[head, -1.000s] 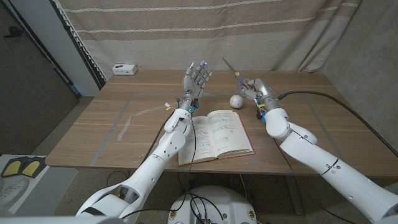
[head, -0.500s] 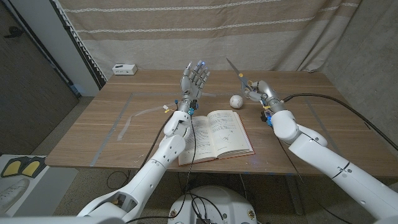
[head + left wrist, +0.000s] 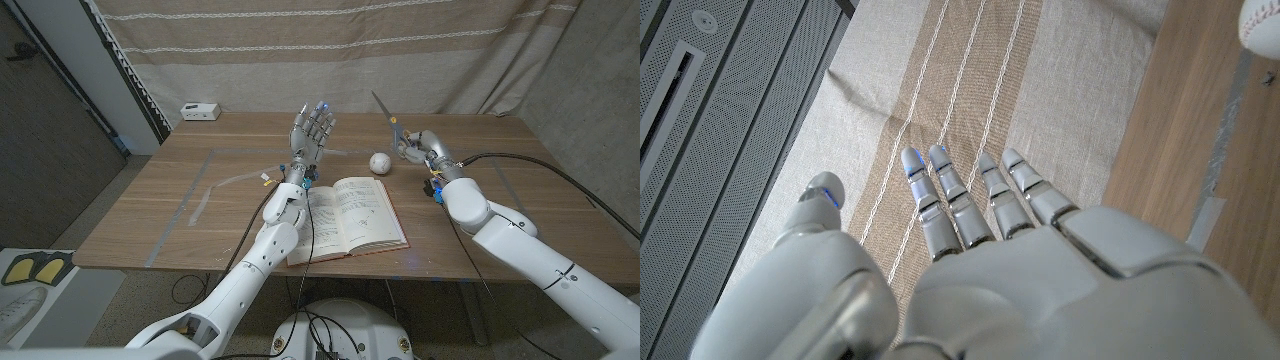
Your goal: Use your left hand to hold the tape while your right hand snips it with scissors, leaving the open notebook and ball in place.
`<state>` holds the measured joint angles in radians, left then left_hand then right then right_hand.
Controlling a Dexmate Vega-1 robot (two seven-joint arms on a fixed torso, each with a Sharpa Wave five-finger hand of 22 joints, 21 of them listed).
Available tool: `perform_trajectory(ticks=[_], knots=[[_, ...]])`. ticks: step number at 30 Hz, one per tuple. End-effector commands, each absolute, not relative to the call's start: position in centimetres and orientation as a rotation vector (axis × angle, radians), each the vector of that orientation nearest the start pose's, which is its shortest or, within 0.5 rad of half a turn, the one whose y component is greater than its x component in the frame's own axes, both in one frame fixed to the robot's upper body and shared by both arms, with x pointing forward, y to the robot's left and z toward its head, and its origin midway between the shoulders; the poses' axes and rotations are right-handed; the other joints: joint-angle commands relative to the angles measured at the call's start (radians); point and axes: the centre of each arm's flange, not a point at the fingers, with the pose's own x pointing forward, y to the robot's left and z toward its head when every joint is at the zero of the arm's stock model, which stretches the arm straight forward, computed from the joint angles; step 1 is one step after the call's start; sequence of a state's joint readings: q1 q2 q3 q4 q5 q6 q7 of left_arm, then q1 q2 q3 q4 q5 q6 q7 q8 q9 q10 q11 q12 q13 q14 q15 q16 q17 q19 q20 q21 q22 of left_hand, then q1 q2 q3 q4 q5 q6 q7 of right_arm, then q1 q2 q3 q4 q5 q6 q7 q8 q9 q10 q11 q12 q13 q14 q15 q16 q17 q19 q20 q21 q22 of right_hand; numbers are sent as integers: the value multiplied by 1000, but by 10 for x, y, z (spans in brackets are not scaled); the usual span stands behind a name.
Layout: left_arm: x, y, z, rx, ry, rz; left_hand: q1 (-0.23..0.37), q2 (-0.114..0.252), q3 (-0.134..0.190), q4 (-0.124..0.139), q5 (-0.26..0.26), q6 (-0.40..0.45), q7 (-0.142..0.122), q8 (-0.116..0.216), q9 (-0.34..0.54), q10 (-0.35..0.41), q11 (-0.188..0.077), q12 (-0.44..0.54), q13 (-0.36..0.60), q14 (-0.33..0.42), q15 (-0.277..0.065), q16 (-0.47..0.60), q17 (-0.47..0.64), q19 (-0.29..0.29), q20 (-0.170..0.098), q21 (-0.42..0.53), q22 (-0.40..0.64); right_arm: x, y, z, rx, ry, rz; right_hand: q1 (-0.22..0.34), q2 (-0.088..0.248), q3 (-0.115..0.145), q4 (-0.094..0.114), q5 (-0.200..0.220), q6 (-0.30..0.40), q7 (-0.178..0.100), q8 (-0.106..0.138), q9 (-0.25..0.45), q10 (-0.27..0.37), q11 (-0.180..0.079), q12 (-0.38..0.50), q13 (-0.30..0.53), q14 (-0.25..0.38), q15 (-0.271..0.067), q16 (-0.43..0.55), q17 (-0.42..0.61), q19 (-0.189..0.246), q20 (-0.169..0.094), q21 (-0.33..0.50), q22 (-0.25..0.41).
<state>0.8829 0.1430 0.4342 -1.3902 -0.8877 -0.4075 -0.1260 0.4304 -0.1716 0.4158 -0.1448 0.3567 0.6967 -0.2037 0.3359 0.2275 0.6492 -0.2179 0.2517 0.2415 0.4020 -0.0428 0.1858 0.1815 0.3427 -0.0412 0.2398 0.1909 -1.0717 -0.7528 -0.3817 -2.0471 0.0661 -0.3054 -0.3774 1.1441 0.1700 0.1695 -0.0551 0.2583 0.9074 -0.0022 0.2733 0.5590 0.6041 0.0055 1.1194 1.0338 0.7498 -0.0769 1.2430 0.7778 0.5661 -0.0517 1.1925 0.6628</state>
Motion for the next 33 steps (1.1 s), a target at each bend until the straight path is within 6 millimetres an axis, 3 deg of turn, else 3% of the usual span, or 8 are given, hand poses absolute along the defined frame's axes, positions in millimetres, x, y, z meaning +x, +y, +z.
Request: perform_trajectory(ticks=[1,21,33], knots=[[616,124,-12,-578,-727,-491,-8,2,-4,1,3,3,4,-4,3,8,4,-1,1,-2,-169,6,3,6,-80,-1,-1,538,-238,-1,-535,-535,-13,25,20,-1,0,-1,8,2,-6,1,143,-146,11,5,3,-139,10,-6,-13,-138,18,1],[613,150,-8,-492,-708,-434,-14,0,-16,1,6,7,4,-8,0,19,5,-2,-3,-23,-169,-1,2,-2,-81,-7,-1,533,-230,3,-384,-486,40,31,10,-3,-9,-7,29,11,-12,2,170,-132,17,-16,13,-140,34,-43,0,-136,88,-17],[613,158,-8,-469,-705,-445,-18,2,-27,1,9,24,7,-6,-4,56,6,8,-3,-29,-169,2,1,-5,-80,-12,-1,529,-224,-1,-312,-458,49,26,-2,-17,-18,-16,60,16,-7,3,183,-140,24,-22,29,-139,54,-61,6,-137,124,-35]])
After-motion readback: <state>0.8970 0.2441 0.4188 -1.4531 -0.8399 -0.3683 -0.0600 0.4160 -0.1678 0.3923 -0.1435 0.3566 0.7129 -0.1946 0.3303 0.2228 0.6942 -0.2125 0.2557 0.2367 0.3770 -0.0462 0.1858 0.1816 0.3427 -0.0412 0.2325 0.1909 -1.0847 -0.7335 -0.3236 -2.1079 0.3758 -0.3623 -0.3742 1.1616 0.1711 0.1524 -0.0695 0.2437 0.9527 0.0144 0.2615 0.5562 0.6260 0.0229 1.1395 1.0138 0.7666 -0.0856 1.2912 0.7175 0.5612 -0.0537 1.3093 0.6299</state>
